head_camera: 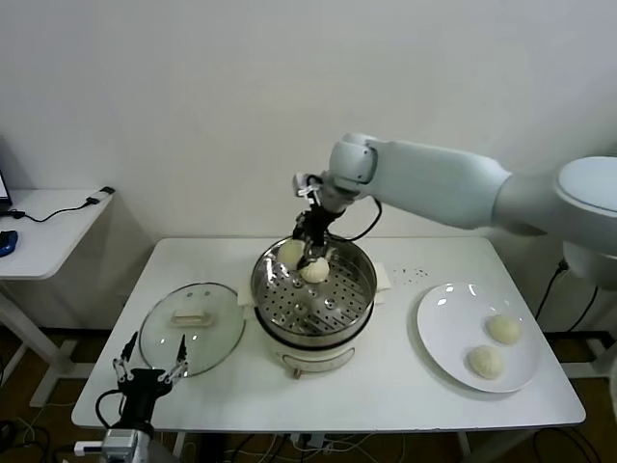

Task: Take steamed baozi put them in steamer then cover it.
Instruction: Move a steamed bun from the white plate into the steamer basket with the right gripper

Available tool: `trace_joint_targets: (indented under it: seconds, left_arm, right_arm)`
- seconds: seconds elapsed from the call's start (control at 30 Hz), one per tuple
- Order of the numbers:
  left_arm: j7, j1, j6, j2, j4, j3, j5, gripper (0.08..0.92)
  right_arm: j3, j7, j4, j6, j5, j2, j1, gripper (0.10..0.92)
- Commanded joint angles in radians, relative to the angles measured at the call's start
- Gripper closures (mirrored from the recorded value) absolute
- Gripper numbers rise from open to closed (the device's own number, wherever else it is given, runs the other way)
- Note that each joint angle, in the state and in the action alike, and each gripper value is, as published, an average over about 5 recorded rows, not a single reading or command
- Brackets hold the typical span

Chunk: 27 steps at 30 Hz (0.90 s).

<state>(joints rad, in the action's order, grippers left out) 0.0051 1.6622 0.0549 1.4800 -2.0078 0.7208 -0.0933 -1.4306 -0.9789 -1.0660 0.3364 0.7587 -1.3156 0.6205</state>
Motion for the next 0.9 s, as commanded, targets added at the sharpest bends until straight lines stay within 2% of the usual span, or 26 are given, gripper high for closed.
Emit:
trace_joint_targets:
  seconds: [0.03,0.53,0.77,0.9]
  left_arm:
    - [0.001,-0.004,-0.001,0.001,0.006,-0.002,0.001,0.177]
    - [0.002,-0.009,-0.003,0.013,0.019,-0.005,-0.003,0.177]
    - [0.002,-0.007,-0.01,0.01,0.017,-0.003,0.002,0.177]
    - [0.002,-0.004,-0.011,0.007,0.013,-0.003,0.003,0.177]
  right_arm:
    - [-0.022,0.029,0.012,0.012,0.002,-0.073,-0.094,0.33]
    - [0.0,0.043,0.05,0.011,-0.048,-0.07,-0.147,0.317]
    - [0.02,0.044,0.014,0.012,-0.055,-0.035,-0.12,0.215]
    - [0.053,0.021,-0.048,0.003,-0.081,0.048,-0.071,0.203]
